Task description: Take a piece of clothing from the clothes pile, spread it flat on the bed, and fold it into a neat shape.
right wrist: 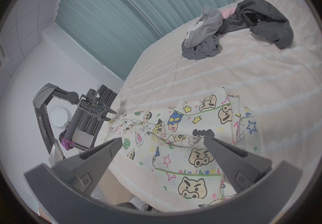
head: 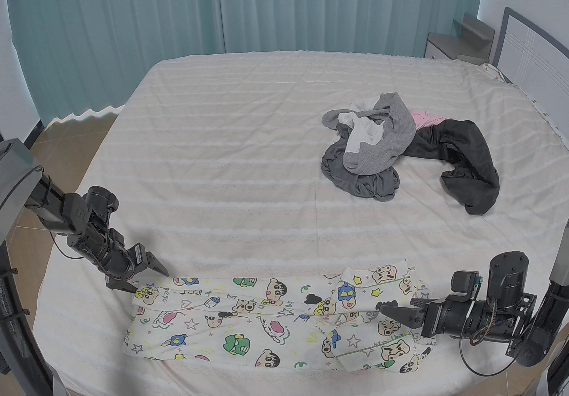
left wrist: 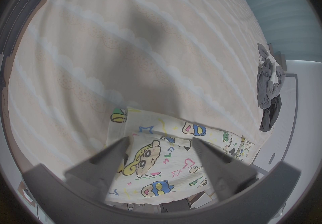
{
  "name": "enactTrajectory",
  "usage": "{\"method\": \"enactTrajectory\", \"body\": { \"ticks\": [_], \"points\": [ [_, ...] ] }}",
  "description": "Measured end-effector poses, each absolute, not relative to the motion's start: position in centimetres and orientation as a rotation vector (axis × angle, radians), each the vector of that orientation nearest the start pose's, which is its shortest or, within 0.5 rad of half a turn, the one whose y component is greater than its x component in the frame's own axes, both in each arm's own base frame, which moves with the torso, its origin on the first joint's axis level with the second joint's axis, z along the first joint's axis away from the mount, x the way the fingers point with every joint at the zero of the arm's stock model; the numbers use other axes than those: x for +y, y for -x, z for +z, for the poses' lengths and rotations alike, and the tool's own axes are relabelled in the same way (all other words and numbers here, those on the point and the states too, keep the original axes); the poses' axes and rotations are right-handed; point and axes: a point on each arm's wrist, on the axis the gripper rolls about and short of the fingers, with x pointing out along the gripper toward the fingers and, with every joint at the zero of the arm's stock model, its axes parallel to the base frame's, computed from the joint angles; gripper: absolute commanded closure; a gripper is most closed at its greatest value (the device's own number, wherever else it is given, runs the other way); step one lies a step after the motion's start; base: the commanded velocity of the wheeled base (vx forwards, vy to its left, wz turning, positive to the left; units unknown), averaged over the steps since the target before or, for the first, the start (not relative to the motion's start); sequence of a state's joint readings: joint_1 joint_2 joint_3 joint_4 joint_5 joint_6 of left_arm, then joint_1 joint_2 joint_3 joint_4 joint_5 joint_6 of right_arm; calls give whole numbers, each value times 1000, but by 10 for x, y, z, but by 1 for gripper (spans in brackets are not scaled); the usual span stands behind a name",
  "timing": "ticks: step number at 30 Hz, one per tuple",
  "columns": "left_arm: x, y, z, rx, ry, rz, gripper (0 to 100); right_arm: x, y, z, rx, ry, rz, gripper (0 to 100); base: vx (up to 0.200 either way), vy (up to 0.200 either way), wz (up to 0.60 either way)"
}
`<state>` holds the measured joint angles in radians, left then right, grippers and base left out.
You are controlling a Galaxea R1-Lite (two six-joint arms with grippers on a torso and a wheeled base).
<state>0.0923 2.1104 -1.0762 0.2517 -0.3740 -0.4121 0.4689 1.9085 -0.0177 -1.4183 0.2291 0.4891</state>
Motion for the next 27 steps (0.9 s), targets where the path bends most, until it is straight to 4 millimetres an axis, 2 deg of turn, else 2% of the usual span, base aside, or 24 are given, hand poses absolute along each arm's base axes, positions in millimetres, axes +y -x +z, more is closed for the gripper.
{"method": "enactTrajectory", "body": {
  "ticks": [12, 27],
  "points": [
    [25, -336, 49, 1295, 659, 25, 100, 98, -182, 47, 634, -403, 553, 0, 0, 0, 0],
    [28, -329, 87, 1146, 668, -40, 100, 98, -182, 47, 632, -403, 552, 0, 0, 0, 0]
  ]
}}
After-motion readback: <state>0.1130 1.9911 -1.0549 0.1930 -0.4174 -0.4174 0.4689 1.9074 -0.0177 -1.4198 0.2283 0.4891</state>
